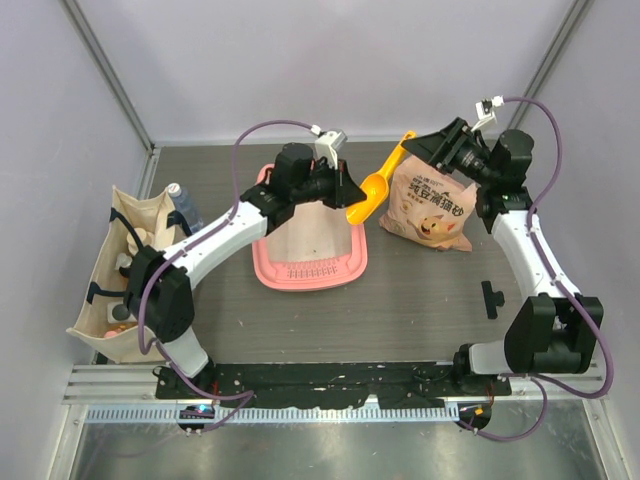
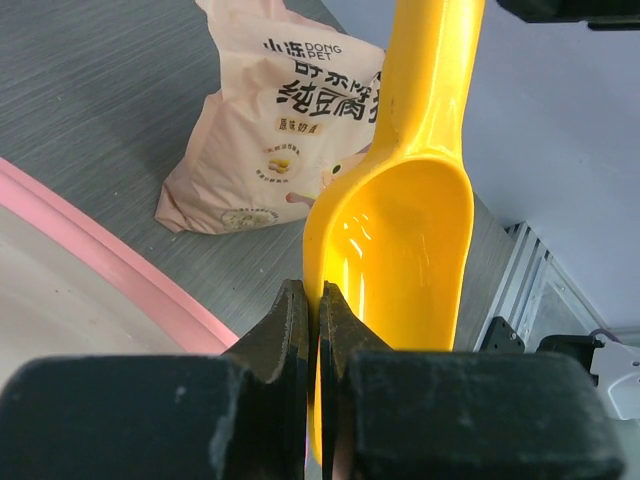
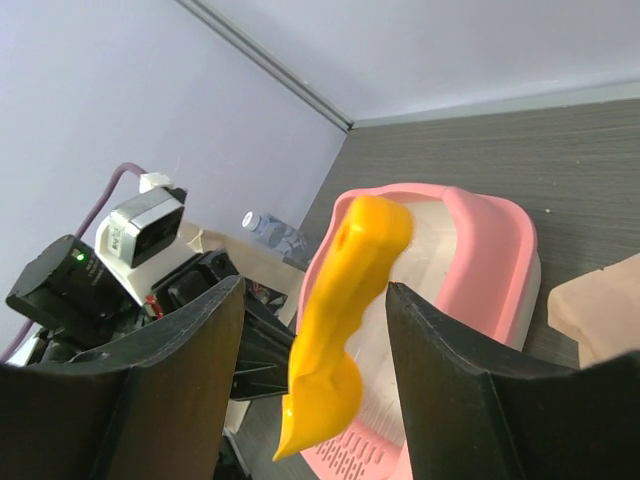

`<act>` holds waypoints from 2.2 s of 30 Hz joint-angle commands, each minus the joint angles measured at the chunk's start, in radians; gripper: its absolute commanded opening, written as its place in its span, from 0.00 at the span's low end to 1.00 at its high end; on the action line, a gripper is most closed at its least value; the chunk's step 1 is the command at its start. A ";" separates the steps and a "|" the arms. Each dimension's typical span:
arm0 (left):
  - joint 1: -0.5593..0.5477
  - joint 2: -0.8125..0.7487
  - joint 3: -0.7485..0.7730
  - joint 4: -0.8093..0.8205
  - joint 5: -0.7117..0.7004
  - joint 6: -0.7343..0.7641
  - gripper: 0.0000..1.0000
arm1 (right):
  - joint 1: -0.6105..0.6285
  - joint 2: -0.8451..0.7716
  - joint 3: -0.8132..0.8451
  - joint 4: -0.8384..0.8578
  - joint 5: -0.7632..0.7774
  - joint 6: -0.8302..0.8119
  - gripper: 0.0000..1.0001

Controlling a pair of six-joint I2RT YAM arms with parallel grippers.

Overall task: Fill the litter box with clean litter
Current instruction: Pick up the spatula from the center of the board.

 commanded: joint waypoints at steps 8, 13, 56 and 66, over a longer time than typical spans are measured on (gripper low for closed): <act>-0.009 0.019 0.079 0.082 0.056 0.003 0.00 | 0.025 0.034 0.051 0.012 0.045 -0.048 0.65; -0.008 0.028 0.090 0.080 0.067 0.007 0.00 | 0.025 0.054 0.076 0.024 0.033 -0.052 0.56; 0.077 0.565 0.786 -0.053 0.147 0.049 0.79 | -0.400 0.052 0.352 -0.206 0.277 -0.443 0.02; 0.029 0.769 1.004 0.025 0.120 -0.040 0.85 | -0.398 -0.076 0.257 -0.353 0.589 -0.676 0.01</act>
